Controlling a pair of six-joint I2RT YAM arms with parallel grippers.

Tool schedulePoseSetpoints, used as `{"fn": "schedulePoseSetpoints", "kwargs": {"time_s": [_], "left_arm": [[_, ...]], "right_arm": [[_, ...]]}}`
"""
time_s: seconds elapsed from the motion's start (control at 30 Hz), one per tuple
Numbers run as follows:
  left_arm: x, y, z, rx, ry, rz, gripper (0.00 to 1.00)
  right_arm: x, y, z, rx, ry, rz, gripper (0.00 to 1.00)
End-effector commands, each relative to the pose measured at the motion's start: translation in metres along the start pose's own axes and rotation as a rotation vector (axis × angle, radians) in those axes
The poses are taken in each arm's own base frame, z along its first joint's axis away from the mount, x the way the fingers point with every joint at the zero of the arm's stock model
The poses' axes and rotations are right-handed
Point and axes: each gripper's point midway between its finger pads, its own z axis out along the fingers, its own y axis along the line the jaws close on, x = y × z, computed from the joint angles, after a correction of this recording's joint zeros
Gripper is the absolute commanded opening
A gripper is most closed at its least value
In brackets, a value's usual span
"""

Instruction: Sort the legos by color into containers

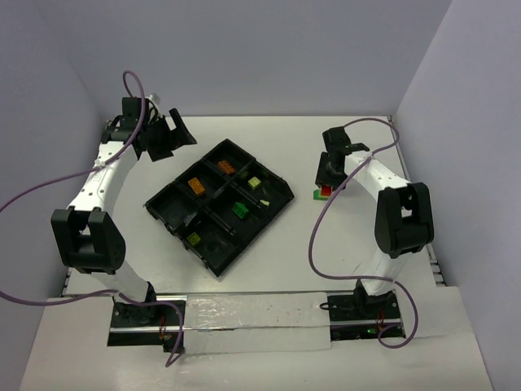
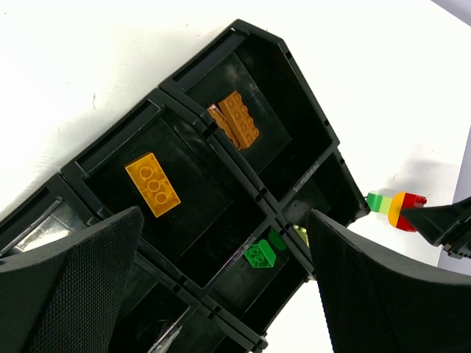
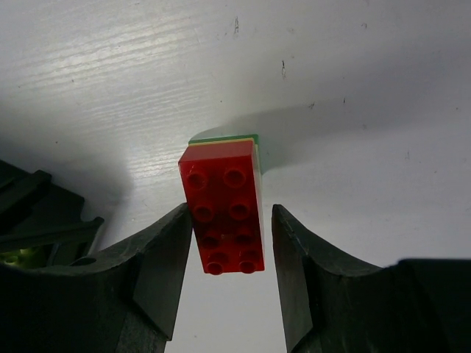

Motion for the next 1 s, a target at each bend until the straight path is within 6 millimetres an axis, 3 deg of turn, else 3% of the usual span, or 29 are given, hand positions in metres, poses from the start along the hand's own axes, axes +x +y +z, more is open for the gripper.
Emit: {"fn": "schedulePoseSetpoints", "kwargs": {"time_s": [0.0, 0.13, 0.17, 0.23, 0.4, 0.53, 0.63, 0.77, 0.97], "left_arm": [[-0.017, -0.018, -0.005, 0.049, -0.044, 0.032, 0.99], [-0.016, -0.018, -0.005, 0.047, -0.044, 0.033, 0.99], [-0.017, -0.018, -0.005, 0.046, -0.045, 0.035, 0.99], [-0.016, -0.018, -0.005, 0.047, -0.042, 0.038, 0.99], [-0.014, -0.026, -0.006, 0.074, -0.035, 0.056, 0.99], [-0.012, -0.046, -0.011, 0.148, -0.024, 0.091, 0.99], [-0.001, -0.085, -0.02, 0.321, 0.024, 0.145, 0.96], [0.034, -0.142, -0.029, 0.519, 0.124, 0.227, 0.91], [0.067, -0.196, -0.034, 0.718, 0.232, 0.209, 0.88]], "right_arm": [[-0.01, 0.004, -0.002, 0.018, -0.022, -0.017, 0.49], [-0.014, 0.005, -0.007, 0.019, -0.037, -0.01, 0.24], [-0.019, 0.006, -0.013, 0.013, -0.051, -0.006, 0.11], [-0.019, 0.006, -0.016, 0.013, -0.048, -0.005, 0.01], [-0.047, 0.03, -0.065, -0.12, -0.111, -0.004, 0.0], [-0.062, 0.052, -0.1, -0.263, -0.151, -0.017, 0.0], [-0.071, 0.074, -0.135, -0.41, -0.191, -0.024, 0.0], [-0.076, 0.098, -0.173, -0.584, -0.222, -0.033, 0.0], [-0.077, 0.114, -0.197, -0.712, -0.238, -0.03, 0.0]]}}
